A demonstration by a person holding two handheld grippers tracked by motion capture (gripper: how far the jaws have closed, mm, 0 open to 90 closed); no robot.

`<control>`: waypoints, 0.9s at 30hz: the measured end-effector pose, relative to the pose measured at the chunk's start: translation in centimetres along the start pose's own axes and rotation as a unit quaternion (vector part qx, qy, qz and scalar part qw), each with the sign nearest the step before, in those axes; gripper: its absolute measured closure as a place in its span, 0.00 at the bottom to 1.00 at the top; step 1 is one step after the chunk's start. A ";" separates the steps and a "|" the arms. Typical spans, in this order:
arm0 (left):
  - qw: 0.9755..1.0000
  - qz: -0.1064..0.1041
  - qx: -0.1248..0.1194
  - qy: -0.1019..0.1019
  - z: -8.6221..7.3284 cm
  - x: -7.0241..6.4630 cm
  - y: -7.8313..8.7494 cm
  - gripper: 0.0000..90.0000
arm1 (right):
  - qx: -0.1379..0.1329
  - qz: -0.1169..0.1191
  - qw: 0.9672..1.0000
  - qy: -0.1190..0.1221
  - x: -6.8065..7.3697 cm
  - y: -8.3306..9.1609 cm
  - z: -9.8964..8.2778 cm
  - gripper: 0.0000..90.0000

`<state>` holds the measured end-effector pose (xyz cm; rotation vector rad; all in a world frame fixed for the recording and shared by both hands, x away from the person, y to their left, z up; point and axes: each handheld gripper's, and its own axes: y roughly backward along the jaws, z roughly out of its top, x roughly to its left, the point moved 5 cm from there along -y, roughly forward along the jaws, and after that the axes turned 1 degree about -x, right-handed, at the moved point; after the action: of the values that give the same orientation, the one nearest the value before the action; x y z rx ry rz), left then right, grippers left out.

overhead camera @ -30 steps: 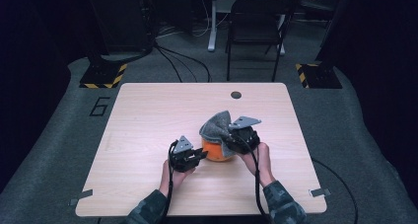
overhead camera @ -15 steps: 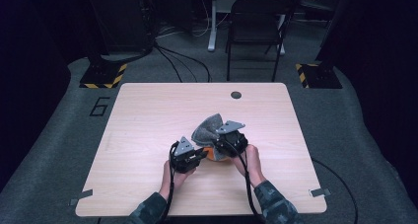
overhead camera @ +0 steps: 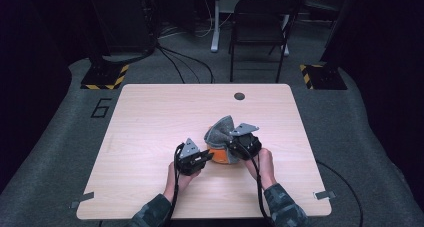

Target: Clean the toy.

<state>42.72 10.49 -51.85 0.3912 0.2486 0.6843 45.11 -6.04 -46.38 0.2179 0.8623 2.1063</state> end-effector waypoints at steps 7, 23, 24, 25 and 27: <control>1.000 -0.008 -0.004 0.004 0.1 -0.2 -0.1 0.89 | 0.009 -0.009 0.999 -0.048 -2.3 0.2 -1.6 0.75; 1.000 -0.012 -0.008 0.012 0.0 0.0 -0.1 0.89 | 0.096 -0.040 0.986 -0.129 -7.4 -2.4 -7.2 0.76; 1.000 -0.012 -0.008 0.012 0.0 0.0 -0.1 0.89 | 0.093 -0.041 0.986 -0.130 -7.7 -2.4 -7.3 0.76; 1.000 -0.012 -0.008 0.012 0.0 0.0 -0.1 0.89 | 0.093 -0.044 0.986 -0.133 -7.8 -2.3 -7.3 0.76; 1.000 -0.010 -0.009 0.010 0.0 0.1 -0.1 0.89 | 0.075 -0.048 0.988 -0.130 -8.0 -1.5 -6.5 0.76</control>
<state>42.88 10.51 -51.88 0.3650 0.2652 0.6709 48.38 -14.70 -51.18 0.5074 0.8557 1.8745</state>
